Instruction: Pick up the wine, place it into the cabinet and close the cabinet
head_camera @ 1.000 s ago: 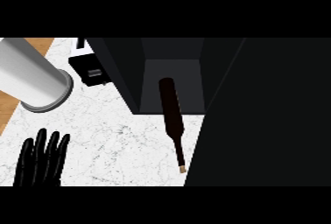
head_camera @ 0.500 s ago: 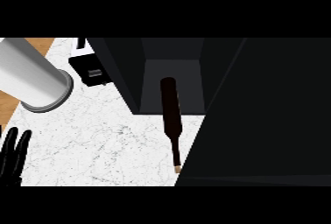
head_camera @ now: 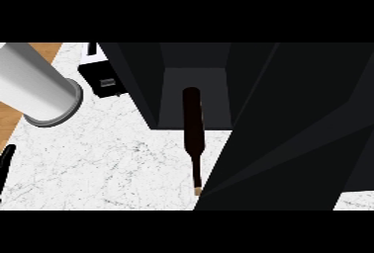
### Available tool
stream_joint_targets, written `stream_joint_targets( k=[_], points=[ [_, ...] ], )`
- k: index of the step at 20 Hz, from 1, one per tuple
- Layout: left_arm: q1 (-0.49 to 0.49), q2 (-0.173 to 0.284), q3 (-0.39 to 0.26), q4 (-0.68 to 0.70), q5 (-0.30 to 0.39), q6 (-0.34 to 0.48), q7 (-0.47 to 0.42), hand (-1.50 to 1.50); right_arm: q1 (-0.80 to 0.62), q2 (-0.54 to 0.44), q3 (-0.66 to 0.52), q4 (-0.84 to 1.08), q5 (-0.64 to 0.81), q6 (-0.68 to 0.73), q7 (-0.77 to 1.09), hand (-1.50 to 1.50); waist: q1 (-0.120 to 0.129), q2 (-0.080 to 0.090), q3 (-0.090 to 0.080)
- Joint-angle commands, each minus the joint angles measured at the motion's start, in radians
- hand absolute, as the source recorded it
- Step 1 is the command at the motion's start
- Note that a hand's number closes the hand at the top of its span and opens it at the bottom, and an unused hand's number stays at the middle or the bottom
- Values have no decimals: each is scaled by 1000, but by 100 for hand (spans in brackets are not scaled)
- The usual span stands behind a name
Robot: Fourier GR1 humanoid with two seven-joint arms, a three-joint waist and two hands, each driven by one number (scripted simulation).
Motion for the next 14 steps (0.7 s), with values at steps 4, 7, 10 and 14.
stream_joint_targets(
  k=[4,7,10,14],
  points=[
    [-22,25,98,21,77,-63,56,-150,-230,45,227,82,139,-190,6,150,6,3,-1],
    [0,33,126,14,117,-95,79,-150,-299,43,221,92,164,-242,26,150,14,1,-1],
    [-53,9,87,6,80,-66,92,-150,-386,41,211,171,156,-328,8,150,14,6,-1],
    [-87,-29,43,5,52,-36,112,-150,-486,39,185,208,135,-353,44,150,10,9,0]
  ],
)
